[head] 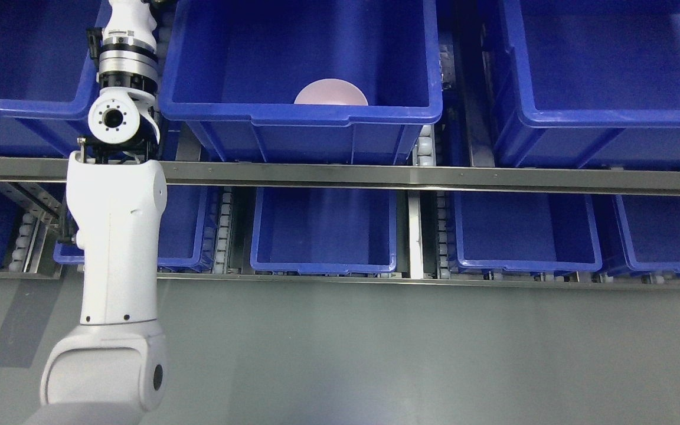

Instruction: Stack pink IKEA bowls on left shelf middle

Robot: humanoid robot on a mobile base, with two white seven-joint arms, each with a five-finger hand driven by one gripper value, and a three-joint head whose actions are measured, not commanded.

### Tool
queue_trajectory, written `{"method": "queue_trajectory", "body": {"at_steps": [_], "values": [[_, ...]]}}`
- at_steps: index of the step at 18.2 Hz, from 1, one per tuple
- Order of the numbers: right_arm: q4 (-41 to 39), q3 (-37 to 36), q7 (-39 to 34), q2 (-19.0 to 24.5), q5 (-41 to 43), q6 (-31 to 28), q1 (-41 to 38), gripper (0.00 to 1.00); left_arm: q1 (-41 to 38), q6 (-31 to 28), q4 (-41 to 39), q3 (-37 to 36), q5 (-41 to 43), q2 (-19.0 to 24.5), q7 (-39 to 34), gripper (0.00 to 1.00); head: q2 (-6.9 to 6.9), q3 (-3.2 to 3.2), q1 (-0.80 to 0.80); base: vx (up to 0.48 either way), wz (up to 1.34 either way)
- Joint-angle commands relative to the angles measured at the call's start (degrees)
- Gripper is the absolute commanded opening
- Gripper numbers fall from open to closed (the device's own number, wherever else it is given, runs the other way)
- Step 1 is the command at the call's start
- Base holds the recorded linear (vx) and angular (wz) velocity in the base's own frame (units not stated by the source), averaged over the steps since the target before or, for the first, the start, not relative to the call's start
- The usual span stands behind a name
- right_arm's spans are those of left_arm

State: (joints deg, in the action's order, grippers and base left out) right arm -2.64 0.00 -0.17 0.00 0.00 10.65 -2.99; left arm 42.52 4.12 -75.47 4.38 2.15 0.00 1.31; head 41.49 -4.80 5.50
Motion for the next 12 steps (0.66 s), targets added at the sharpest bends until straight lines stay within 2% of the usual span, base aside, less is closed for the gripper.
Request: {"method": "queue_trajectory", "body": {"at_steps": [1,12], "values": [[0.0,-0.5,0.0,-1.0,-0.4,0.0,0.0,1.0,-5.7,-0.7,-11.4,-4.8,-3.3,1.0,-0.2,1.0,0.0,0.0,0.0,0.0,0.0],[0.0,-0.5,0.0,-1.0,-0.4,0.0,0.0,1.0,-5.3,-1.5,-12.2,-3.7,-3.3,1.0,0.3,1.0,0.0,0.0,0.0,0.0,0.0]]}}
